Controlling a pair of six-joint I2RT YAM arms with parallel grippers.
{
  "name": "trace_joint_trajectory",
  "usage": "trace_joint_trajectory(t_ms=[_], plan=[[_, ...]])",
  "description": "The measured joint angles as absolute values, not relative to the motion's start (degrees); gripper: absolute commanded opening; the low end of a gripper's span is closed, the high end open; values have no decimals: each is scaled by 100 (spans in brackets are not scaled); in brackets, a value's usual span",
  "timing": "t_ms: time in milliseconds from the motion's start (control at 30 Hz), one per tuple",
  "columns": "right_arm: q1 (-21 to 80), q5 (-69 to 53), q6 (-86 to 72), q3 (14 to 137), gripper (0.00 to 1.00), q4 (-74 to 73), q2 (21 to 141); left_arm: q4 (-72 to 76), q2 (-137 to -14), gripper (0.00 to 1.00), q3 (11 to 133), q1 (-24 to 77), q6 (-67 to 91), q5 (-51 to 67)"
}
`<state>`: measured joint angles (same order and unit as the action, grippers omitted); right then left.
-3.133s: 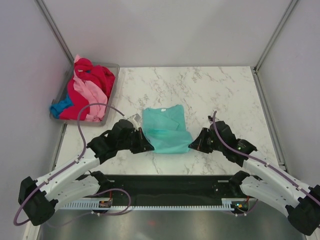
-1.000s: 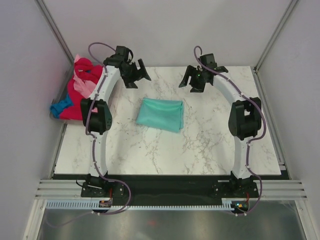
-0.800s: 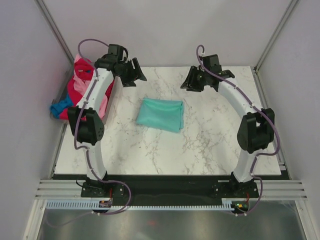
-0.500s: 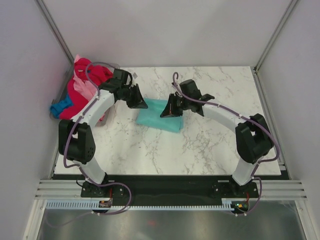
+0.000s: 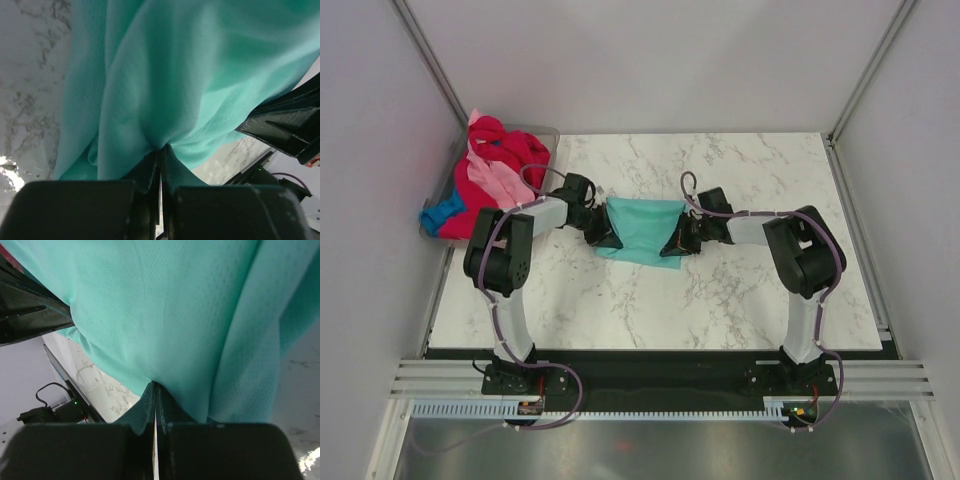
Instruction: Fold and stack the t-shirts
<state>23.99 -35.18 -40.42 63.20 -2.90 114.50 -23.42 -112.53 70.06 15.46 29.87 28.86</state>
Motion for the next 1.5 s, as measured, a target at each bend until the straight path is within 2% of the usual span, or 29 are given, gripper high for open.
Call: trace_joint_trajectory(t_ms=[300,400,567,767,933,1133,1267,1367,1500], plan=[[2263,-3533,-4032,5708,0,473,11170,-2056,-11244,2,6888,1527,3173,3009],[2259,-3297,-3874,5728,1,-8,10927,-2318,-11054,19,6941,1608,3155,2639],[2226,-2961,-3601,6473,3,-1194,10589,-3299,-10624,33,7876,1702,3105,2093],[2211,-2930,-3472,7959,2,-1570,10554,-3518,-10486,29,9310,1712,3013,1957],[2150,-3024,-3426,8833,1,-1590,11194,-3594,-11249,27,10171,1710,2961,1953],[1734,-3076,-3352,8919,0,-1638,12232,-3776,-12820,23,10575,1653,2947,1900],[1302,-3393,-3385,8903,0,-1570,12855,-3918,-13382,22,10781,1494,2991,2067],[1111,-3697,-3417,9019,0,-1400,13013,-3918,-13598,24,11255,1378,2985,1922],[1048,-3854,-3417,9080,1,-1236,13111,-3944,-13906,30,11725,1267,2982,2001]])
